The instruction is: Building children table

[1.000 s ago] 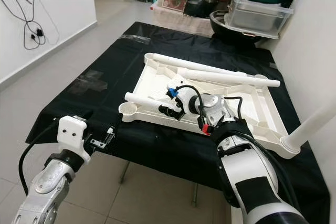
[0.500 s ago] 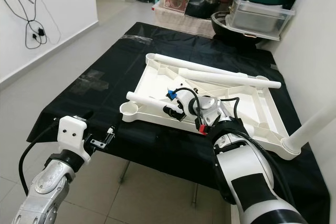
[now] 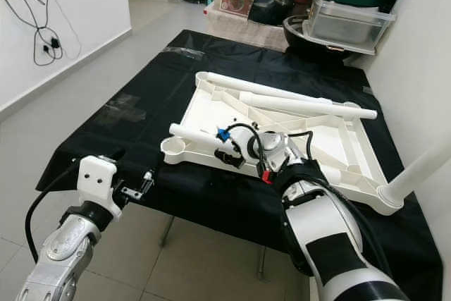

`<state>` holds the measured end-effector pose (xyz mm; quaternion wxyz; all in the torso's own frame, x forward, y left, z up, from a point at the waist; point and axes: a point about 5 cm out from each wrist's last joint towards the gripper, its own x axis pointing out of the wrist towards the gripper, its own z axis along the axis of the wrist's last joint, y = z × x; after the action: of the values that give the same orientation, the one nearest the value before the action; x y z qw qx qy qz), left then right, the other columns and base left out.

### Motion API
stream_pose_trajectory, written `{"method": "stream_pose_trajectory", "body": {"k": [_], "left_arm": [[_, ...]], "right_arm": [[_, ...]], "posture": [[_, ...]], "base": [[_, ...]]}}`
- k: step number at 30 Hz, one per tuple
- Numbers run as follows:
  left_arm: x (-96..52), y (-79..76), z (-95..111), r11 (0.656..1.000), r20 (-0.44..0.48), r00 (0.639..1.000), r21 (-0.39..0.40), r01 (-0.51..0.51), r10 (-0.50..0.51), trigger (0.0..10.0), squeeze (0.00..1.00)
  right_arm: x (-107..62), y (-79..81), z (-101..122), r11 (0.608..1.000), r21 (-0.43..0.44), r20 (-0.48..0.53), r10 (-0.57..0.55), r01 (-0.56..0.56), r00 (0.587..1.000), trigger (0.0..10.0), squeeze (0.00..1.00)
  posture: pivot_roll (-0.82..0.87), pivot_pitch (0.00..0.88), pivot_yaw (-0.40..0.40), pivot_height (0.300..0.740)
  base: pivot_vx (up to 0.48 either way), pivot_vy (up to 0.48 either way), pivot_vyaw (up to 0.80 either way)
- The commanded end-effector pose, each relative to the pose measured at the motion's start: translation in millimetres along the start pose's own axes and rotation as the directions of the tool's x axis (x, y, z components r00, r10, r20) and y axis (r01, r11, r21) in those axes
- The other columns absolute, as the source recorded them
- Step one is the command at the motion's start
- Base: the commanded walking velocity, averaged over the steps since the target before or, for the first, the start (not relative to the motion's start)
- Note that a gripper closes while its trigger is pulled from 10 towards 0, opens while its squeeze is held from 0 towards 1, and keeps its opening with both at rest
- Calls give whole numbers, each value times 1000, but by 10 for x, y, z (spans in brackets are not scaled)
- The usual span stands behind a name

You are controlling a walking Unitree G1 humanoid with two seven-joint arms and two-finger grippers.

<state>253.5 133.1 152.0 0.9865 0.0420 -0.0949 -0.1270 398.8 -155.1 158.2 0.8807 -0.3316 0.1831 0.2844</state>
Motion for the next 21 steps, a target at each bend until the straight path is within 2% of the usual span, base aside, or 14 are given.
{"method": "stream_pose_trajectory", "body": {"k": [1,5,13,21], "left_arm": [[-9,-16,-46,1000,-23,1000,11,6,-6,10000,0],[-2,-23,-47,1000,-24,1000,13,7,-7,10000,0],[4,-9,-44,1000,-24,1000,18,1,0,10000,0],[4,-18,-41,1000,-27,1000,27,1,0,10000,0]], "right_arm": [[18,27,-51,1000,-2,-44,-7,7,999,10000,0],[43,57,-72,999,9,-67,-39,40,997,10000,0],[93,154,-65,1000,16,-74,-21,22,997,10000,0],[120,166,30,995,-91,-71,-40,33,997,10000,0]], "posture": [[109,0,-156,740],[113,0,-159,740],[115,0,-164,740],[115,0,-168,740]], "base": [[0,0,0],[0,0,0],[0,0,0],[0,0,0]]}}
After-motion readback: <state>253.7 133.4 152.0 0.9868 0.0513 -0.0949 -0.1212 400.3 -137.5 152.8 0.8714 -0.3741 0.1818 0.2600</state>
